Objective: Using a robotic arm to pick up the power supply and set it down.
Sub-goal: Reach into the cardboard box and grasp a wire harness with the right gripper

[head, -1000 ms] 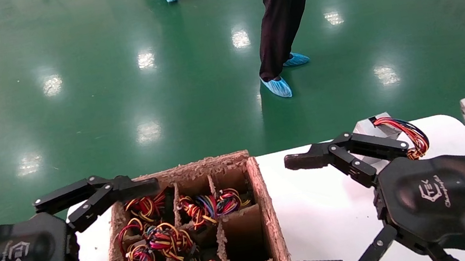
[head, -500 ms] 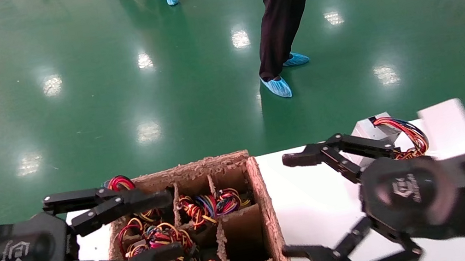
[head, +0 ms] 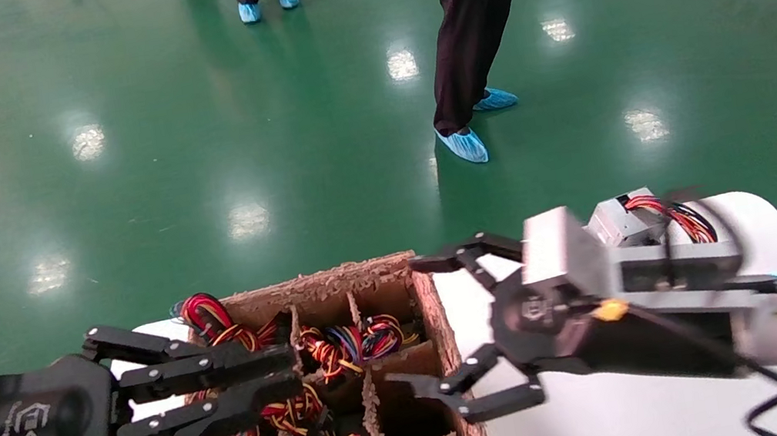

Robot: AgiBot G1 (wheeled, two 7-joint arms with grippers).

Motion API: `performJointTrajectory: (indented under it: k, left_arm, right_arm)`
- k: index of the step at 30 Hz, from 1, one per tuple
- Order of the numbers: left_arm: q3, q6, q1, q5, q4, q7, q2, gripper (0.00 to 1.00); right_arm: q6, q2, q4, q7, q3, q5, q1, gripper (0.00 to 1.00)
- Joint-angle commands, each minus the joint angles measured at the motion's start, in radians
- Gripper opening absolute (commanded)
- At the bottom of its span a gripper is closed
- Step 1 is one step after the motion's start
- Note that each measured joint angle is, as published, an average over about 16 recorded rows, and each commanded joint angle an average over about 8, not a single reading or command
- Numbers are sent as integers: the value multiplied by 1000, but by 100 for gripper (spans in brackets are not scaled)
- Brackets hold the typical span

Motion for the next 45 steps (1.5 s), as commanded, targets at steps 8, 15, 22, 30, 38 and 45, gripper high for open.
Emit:
performJointTrajectory:
  k: [8, 15, 22, 30, 38, 45]
  left_arm:
    - [0, 0, 0, 0, 0, 0, 0, 0]
    - [0, 0, 0, 0, 0, 0, 0, 0]
    - [0, 0, 0, 0, 0, 0, 0, 0]
    - [0, 0, 0, 0, 0, 0, 0, 0]
    - [0, 0, 0, 0, 0, 0, 0, 0]
    - [0, 0, 0, 0, 0, 0, 0, 0]
  right_arm:
    - [81, -86, -38, -10, -53, -107, 13, 65]
    - [110, -114, -60, -16, -66, -137, 16, 2]
    - [118, -116, -70, -21, -72, -154, 15, 0]
    - [125, -117, -87, -30, -73, -163, 13, 0]
    - [126, -125, -106, -38, -76, -167, 14, 0]
    - [125, -136, -121, -42, -82, -171, 19, 0]
